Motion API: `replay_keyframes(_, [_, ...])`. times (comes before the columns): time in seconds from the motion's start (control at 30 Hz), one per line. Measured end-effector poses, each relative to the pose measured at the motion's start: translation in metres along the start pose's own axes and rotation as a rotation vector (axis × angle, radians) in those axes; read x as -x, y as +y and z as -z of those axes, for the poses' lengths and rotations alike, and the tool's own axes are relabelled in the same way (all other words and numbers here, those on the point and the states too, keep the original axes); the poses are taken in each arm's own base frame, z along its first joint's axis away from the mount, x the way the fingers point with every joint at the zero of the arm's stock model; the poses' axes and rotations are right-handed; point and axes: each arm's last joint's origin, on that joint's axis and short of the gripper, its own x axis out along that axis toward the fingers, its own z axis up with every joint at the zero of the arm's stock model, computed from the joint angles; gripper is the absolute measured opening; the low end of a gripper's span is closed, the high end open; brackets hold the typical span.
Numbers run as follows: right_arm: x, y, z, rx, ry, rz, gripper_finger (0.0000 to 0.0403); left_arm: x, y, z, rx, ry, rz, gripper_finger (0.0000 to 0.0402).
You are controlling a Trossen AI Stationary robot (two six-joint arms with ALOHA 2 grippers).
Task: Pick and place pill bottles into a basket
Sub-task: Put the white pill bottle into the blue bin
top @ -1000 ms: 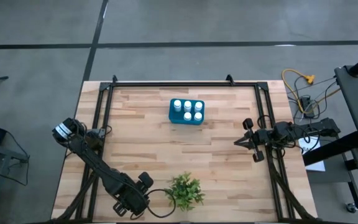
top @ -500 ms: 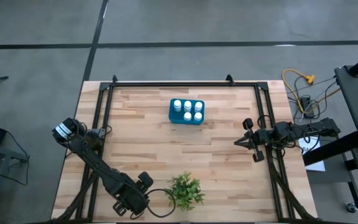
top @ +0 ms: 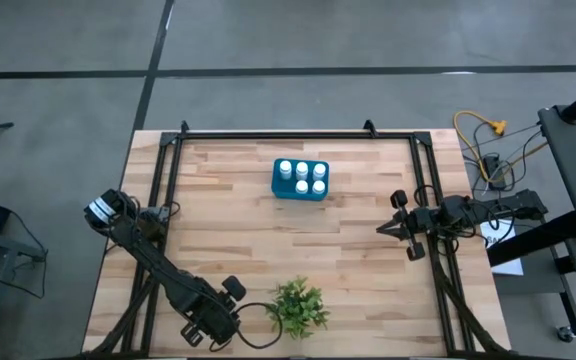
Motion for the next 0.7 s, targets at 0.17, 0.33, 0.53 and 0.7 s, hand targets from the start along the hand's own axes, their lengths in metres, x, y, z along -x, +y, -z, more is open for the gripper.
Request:
replay_keyframes(0.17, [0.000, 0.000, 0.000, -0.001, 0.000, 0.000, 0.0012, 0.000, 0.000, 0.000, 0.000, 0.000, 0.001, 0.0144])
replay_keyframes(0.33, [0.000, 0.000, 0.000, -0.001, 0.000, 0.000, 0.0012, 0.001, 0.000, -0.001, -0.002, -0.003, -0.012, 0.0144])
replay_keyframes(0.53, [0.000, 0.000, 0.000, 0.000, 0.000, 0.000, 0.0012, 0.010, 0.002, -0.005, -0.008, 0.004, -0.079, 0.0144])
replay_keyframes(0.7, [0.000, 0.000, 0.000, 0.000, 0.000, 0.000, 0.0012, 0.025, 0.005, -0.005, -0.005, 0.073, -0.167, 0.0144])
